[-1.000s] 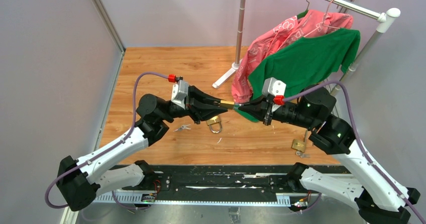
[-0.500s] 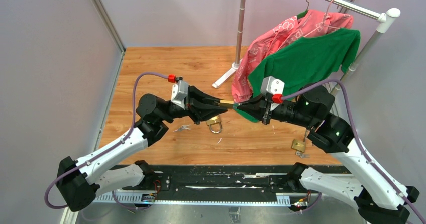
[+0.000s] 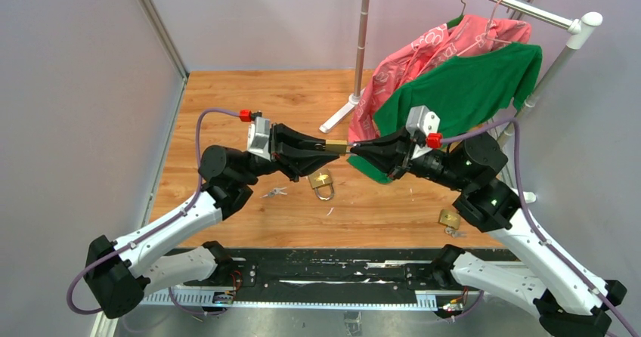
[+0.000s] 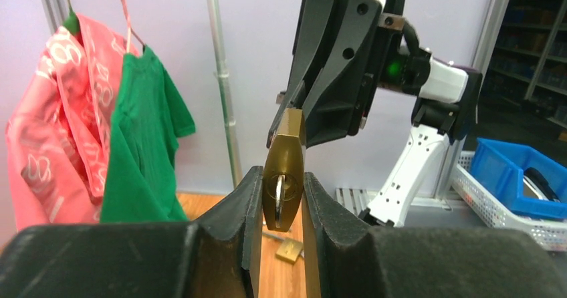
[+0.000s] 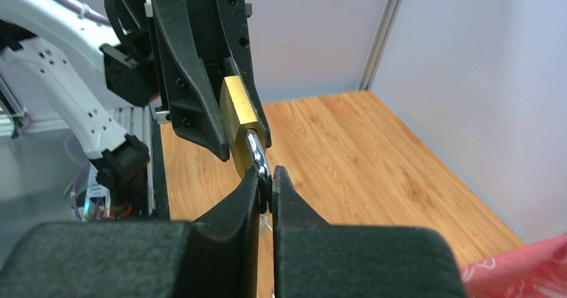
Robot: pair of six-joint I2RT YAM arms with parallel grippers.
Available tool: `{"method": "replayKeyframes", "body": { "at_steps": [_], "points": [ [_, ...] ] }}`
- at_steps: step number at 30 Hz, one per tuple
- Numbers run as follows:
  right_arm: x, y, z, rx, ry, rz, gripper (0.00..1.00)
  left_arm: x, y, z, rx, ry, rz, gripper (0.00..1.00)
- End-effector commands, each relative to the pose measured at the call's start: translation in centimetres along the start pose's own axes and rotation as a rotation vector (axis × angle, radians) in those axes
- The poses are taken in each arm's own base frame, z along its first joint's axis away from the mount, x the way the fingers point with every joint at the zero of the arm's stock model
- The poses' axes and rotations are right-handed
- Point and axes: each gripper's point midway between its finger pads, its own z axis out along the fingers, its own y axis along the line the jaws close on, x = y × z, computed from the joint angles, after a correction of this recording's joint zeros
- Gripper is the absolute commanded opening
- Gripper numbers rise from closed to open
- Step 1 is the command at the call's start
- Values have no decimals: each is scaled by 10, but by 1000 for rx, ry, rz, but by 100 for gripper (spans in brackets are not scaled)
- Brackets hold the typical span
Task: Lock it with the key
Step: Lock the lock.
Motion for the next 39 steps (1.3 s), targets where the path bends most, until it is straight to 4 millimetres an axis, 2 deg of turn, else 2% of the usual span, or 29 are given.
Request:
{"method": "replayKeyframes", "body": {
  "at_steps": [1,4,6,9,12,14,16,18,23,29,33,39],
  "points": [
    [-5,31,25,-192,-95,91,0,20,-10,10,65,45,-70,0],
    [12,35,28,-220,-53,108,0,7,-14,13,86,6,-54,0],
    [20,36,30,-232,-31,116,0,6,-14,15,90,4,-54,0],
    [19,39,35,-257,-48,125,0,19,-11,16,82,32,-106,0],
    [7,40,39,-274,-94,126,0,30,-14,17,89,53,-99,0],
    [-3,41,38,-277,-119,113,0,40,-7,16,52,86,-113,0],
    [-16,39,29,-252,-135,80,0,54,-1,13,22,147,-130,0],
    [-27,36,17,-214,-147,36,0,58,-1,7,24,174,-119,0],
    [-34,33,0,-161,-134,-25,0,66,4,-3,-2,205,-112,0],
    [-56,43,-4,-224,-175,-32,0,64,0,-2,33,208,-86,0],
    [-58,47,-4,-251,-156,-24,0,59,-4,-1,50,201,-76,0],
    [-73,56,-6,-307,-179,-17,0,66,0,-3,34,217,-93,0]
  ]
}}
